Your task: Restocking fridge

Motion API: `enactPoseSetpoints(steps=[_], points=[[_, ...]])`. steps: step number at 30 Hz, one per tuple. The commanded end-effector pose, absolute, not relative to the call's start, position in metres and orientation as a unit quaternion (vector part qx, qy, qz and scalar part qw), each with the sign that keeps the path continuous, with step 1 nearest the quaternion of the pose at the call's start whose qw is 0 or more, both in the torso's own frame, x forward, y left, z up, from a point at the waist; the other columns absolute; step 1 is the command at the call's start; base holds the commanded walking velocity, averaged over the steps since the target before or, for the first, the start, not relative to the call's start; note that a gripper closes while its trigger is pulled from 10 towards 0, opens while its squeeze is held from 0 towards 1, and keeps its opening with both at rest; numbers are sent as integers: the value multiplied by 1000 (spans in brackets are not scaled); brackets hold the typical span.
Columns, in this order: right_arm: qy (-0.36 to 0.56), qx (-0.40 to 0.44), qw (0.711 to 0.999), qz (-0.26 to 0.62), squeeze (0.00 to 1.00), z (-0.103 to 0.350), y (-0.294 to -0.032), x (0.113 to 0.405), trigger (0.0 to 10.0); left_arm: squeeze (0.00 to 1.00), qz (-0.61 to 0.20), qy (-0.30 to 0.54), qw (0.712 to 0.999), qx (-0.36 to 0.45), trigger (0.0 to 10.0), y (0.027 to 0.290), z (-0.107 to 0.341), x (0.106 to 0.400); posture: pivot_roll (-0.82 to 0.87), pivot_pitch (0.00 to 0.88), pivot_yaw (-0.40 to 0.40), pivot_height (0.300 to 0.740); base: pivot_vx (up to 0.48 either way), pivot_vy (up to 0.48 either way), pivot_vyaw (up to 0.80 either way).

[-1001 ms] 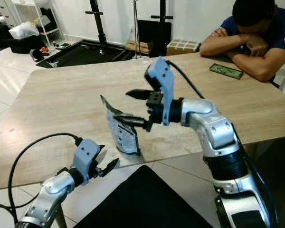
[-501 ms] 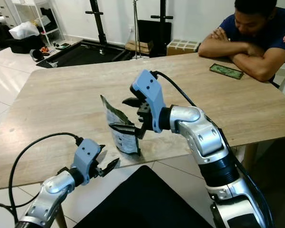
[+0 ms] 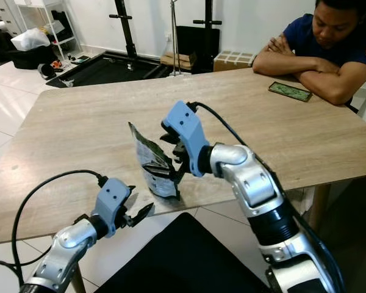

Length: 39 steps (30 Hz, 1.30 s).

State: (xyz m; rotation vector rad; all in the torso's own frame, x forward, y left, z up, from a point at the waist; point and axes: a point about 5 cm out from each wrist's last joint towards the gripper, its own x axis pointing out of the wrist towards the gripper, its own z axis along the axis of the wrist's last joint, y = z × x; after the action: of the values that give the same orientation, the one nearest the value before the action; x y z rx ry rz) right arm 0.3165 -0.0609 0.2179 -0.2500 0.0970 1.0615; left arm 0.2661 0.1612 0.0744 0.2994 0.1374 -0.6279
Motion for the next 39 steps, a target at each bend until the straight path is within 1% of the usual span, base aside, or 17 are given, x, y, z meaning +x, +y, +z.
enactPoseSetpoints(steps=[1, 8, 11, 12, 14, 16, 19, 21, 34, 35, 37, 38, 39], points=[[46, -103, 864, 490, 0, 219, -60, 321, 10000, 0, -311, 103, 932, 157, 10000, 166, 63, 262, -83, 32, 47, 740, 0, 0, 0], [72, -87, 867, 485, 0, 218, -59, 325, 10000, 0, -312, 105, 931, 158, 10000, 166, 63, 263, -82, 30, 44, 740, 0, 0, 0], [87, -97, 865, 485, 0, 216, -60, 326, 10000, 0, -312, 105, 931, 158, 10000, 166, 62, 262, -81, 29, 42, 740, 0, 0, 0], [96, -112, 861, 487, 0, 213, -60, 326, 10000, 0, -312, 106, 931, 158, 10000, 166, 62, 262, -81, 29, 41, 740, 0, 0, 0], [96, -112, 861, 487, 0, 213, -60, 326, 10000, 0, -312, 106, 931, 158, 10000, 166, 62, 262, -81, 29, 41, 740, 0, 0, 0], [109, -137, 855, 488, 0, 208, -61, 325, 10000, 0, -312, 107, 931, 158, 10000, 166, 62, 261, -81, 29, 40, 740, 0, 0, 0], [109, -137, 855, 488, 0, 208, -61, 325, 10000, 0, -312, 107, 931, 158, 10000, 166, 62, 261, -81, 29, 40, 740, 0, 0, 0], [118, -152, 852, 488, 0, 206, -63, 325, 10000, 0, -312, 108, 930, 159, 10000, 167, 62, 261, -83, 28, 40, 740, 0, 0, 0], [126, -143, 858, 476, 0, 209, -64, 328, 10000, 0, -314, 109, 930, 158, 10000, 166, 62, 262, -83, 26, 41, 740, 0, 0, 0], [125, -138, 859, 477, 0, 210, -64, 329, 8941, 0, -314, 109, 930, 159, 10000, 166, 62, 262, -84, 24, 41, 740, 0, 0, 0], [125, -138, 859, 477, 0, 210, -64, 329, 8941, 0, -314, 109, 930, 159, 10000, 166, 62, 262, -84, 24, 41, 740, 0, 0, 0], [125, -132, 859, 478, 0, 210, -64, 328, 4235, 0, -314, 110, 929, 159, 10000, 166, 61, 262, -84, 24, 42, 740, 0, 0, 0], [125, -127, 859, 480, 0, 211, -63, 328, 0, 0, -315, 110, 929, 159, 10000, 166, 61, 262, -84, 24, 42, 740, 0, 0, 0]])
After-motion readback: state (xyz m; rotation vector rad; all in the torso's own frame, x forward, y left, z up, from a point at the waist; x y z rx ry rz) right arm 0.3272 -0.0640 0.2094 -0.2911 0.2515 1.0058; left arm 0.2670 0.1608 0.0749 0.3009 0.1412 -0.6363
